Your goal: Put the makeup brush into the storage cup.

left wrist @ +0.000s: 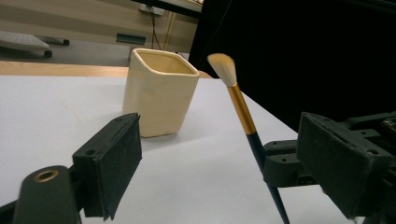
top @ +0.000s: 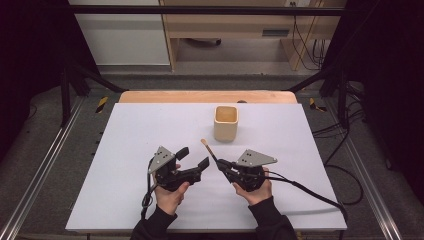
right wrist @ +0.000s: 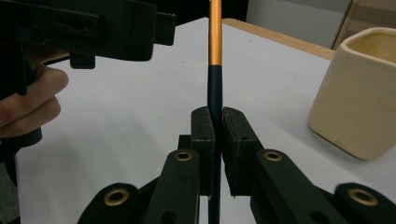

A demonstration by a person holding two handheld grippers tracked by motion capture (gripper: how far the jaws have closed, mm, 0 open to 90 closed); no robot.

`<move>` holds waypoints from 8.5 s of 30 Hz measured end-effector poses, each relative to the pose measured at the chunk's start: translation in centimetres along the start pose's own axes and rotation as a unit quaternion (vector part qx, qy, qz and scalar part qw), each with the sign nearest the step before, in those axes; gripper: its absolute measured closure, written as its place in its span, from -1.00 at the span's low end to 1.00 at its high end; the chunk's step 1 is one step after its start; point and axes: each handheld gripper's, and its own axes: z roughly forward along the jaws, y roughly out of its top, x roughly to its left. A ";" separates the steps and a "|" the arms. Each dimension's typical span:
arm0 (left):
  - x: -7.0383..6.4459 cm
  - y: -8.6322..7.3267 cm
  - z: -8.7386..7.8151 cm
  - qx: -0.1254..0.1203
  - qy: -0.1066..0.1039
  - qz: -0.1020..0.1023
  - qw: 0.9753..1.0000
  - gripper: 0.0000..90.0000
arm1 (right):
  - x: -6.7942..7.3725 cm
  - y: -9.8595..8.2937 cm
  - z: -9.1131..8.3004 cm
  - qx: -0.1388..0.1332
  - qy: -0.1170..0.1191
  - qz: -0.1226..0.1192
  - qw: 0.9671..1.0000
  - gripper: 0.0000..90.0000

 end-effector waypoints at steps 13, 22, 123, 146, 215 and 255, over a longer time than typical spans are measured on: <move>-0.5 -0.6 0.9 -0.012 -0.008 -0.029 0.999 -0.42 | 0.2 -0.1 0.1 -0.004 0.002 0.001 1.000 0.86; -0.7 -0.9 1.4 -0.014 -0.015 -0.046 0.999 -0.16 | 0.3 -0.1 0.2 -0.004 0.007 0.003 1.000 0.86; -2.9 -1.7 3.1 0.005 -0.007 -0.035 0.999 0.84 | 0.1 -0.3 0.6 0.031 -0.007 0.012 0.999 0.52; -2.7 -1.2 3.0 0.003 -0.025 -0.032 0.999 0.49 | -0.1 -0.2 0.5 0.048 -0.013 0.028 0.998 0.85; 10.9 -1.1 -7.0 0.120 0.093 0.067 0.986 -0.80 | -6.3 5.2 -0.3 -0.081 -0.129 0.084 0.985 0.85; 11.8 -0.8 -7.5 0.122 0.104 0.067 0.985 -0.81 | -10.3 9.4 4.1 -0.113 -0.178 0.105 0.972 0.85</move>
